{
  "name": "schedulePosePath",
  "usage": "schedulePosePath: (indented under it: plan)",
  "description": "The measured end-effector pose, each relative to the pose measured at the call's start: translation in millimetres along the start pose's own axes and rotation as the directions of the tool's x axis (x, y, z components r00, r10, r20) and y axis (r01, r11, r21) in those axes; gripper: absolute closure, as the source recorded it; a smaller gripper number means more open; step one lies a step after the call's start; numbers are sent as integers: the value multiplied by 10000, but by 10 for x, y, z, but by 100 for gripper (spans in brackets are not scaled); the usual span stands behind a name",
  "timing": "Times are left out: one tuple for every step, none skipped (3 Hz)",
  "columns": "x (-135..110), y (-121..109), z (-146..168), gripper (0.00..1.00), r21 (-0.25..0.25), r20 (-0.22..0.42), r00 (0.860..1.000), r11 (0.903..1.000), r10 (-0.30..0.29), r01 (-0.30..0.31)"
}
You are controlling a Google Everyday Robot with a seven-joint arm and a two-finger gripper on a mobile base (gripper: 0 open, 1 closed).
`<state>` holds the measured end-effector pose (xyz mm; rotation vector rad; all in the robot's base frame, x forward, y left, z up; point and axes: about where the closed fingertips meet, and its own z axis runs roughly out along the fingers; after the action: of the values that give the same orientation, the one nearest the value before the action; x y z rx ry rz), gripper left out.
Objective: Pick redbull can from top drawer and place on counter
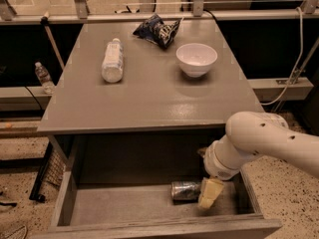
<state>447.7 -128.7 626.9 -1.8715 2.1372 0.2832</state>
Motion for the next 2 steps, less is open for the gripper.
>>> schedulePosePath:
  plan:
    - [66,-11,143,0,-147,-80,9999,9998,115,-116]
    - [109,-1,225,17,-255,-102,9998,9995,195,-198]
